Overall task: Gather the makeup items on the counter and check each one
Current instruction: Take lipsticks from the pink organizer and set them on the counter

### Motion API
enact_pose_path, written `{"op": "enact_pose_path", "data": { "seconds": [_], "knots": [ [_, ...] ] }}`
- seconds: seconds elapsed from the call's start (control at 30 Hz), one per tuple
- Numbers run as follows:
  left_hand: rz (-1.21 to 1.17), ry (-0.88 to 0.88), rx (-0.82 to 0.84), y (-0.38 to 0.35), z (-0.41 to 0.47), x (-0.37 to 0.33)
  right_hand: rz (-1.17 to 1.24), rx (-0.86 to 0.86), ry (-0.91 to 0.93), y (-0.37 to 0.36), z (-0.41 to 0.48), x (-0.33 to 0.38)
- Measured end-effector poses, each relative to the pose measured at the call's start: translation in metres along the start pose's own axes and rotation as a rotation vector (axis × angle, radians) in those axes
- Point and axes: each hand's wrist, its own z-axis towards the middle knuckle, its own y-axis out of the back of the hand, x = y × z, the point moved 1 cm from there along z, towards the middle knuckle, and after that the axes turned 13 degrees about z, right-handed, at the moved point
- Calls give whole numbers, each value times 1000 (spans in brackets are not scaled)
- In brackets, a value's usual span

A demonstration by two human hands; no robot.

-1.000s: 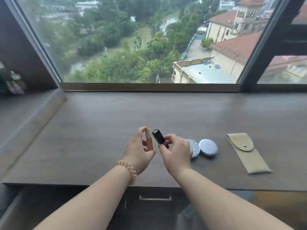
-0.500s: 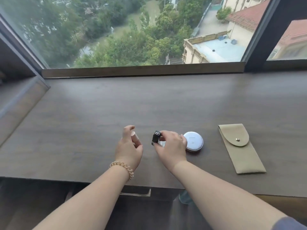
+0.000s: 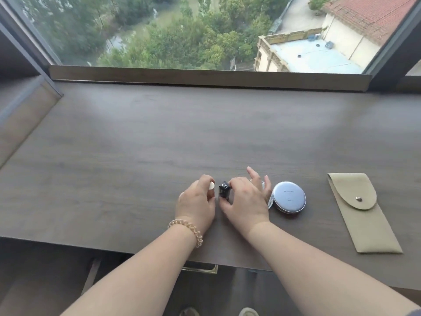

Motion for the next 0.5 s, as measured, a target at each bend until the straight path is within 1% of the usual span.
{"op": "enact_pose_path", "data": {
  "seconds": [0.1, 0.17, 0.27, 0.33, 0.5],
  "knots": [
    [-6, -5, -12, 0, 1, 1, -6, -8, 7, 0, 0, 3],
    [-12, 4, 2, -1, 1, 3, -30, 15, 8, -1, 1, 5],
    [-55, 20, 70, 2, 0, 4, -34, 76, -27, 1, -1, 5],
    [-68, 24, 106, 7, -3, 3, -31, 84, -40, 7, -4, 4],
    [-68, 59, 95, 30, -11, -4, 17, 35, 51, 35, -11, 13]
  ]
}}
